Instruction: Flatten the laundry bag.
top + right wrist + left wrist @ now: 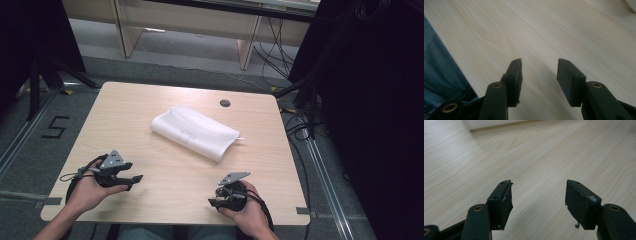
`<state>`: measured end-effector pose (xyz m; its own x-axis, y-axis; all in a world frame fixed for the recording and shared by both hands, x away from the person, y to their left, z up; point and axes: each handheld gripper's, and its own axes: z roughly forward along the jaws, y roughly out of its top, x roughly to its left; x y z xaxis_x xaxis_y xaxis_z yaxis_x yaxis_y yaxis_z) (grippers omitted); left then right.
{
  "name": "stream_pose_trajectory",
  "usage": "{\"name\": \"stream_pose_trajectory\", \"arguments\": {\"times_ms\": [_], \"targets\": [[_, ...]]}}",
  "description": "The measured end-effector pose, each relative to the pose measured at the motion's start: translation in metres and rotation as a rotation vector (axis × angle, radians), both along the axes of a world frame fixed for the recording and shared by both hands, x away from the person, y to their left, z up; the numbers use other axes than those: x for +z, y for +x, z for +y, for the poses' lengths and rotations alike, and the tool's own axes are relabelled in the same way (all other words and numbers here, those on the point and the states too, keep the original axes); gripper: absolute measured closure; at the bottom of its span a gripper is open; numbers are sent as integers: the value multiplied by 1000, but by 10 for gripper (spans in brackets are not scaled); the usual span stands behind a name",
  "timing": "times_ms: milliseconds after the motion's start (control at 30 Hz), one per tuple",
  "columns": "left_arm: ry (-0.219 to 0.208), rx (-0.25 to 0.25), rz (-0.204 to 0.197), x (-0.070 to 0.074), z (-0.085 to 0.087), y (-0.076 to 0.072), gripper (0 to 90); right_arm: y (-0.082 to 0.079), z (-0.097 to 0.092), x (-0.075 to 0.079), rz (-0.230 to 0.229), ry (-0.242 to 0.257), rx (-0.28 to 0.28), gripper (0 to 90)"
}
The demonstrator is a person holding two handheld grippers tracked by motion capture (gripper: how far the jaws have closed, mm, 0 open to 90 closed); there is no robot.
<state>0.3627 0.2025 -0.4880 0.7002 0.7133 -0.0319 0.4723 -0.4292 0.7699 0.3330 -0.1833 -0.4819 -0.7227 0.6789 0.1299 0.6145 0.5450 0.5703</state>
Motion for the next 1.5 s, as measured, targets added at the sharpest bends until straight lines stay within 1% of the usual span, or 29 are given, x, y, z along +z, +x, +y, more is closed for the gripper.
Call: {"name": "stream_pose_trajectory", "arguments": {"times_ms": [67,100,133,167,300,333,367,400,433,467,500,533,600,667,700,800,833,867,900,967,1000,1033,1167,1200,1267,1300,1333,1433,1500], "targets": [[3,-2,10,-2,-1,0,370,3,0,1,7,-15,3,552],[6,-13,14,-3,-2,1,371,4,0,-1,3,3,-16,551],[8,-13,21,-4,-3,1,373,7,-2,0,3,-13,-8,549],[1,-10,30,-5,-4,2,379,9,-2,-1,14,-10,-30,552],[-29,-13,14,-5,-6,2,385,15,-5,0,-12,-23,-49,580],[-15,-19,5,-5,-4,2,388,17,-5,3,-25,-32,-57,612],[-38,-8,14,-4,-3,2,393,19,-5,4,-39,-29,-69,646],[-51,7,0,-3,-1,5,409,23,-6,13,-38,-45,-108,744],[-51,7,0,-3,-1,5,421,23,-6,13,-38,-45,-108,744],[-86,38,2,-3,-1,6,428,29,-7,16,-47,-40,-132,811],[-64,38,-3,-2,2,8,428,29,-7,16,-47,-40,-132,811],[-65,52,-17,-1,4,11,433,34,-9,19,-41,-56,-137,814],[-96,119,-24,0,6,20,434,49,-15,23,-27,-34,-203,756],[-104,134,-21,1,5,23,433,54,-16,23,-27,-28,-218,718],[-115,161,-30,1,4,29,433,65,-18,24,-42,-33,-247,681],[-115,169,-28,2,3,37,433,75,-20,24,-41,-16,-282,624],[-89,166,-32,4,4,43,433,80,-20,24,-32,0,-292,592],[-100,172,-35,4,3,49,434,85,-20,22,-19,38,-312,554],[-94,175,-32,5,2,54,433,89,-21,23,10,27,-297,536],[-95,190,-37,9,-1,77,430,95,-15,21,33,68,-322,513],[-85,191,-35,11,-2,85,429,97,-13,20,30,68,-331,508],[-85,191,-35,11,-2,85,427,97,-13,20,30,68,-331,508],[-91,180,1,15,-8,120,402,102,-4,16,15,49,-331,511],[-97,184,6,16,-12,135,395,104,0,15,5,35,-308,527],[-95,183,8,17,-14,142,391,104,2,15,8,31,-325,534],[-97,188,9,17,-15,148,388,105,2,13,-15,24,-304,541],[-91,184,10,17,-16,154,381,105,4,14,1,27,-311,549],[-52,165,28,19,-15,168,355,106,3,12,-7,22,-300,569],[-101,175,32,18,-15,175,342,107,4,9,-7,42,-302,581]]}}
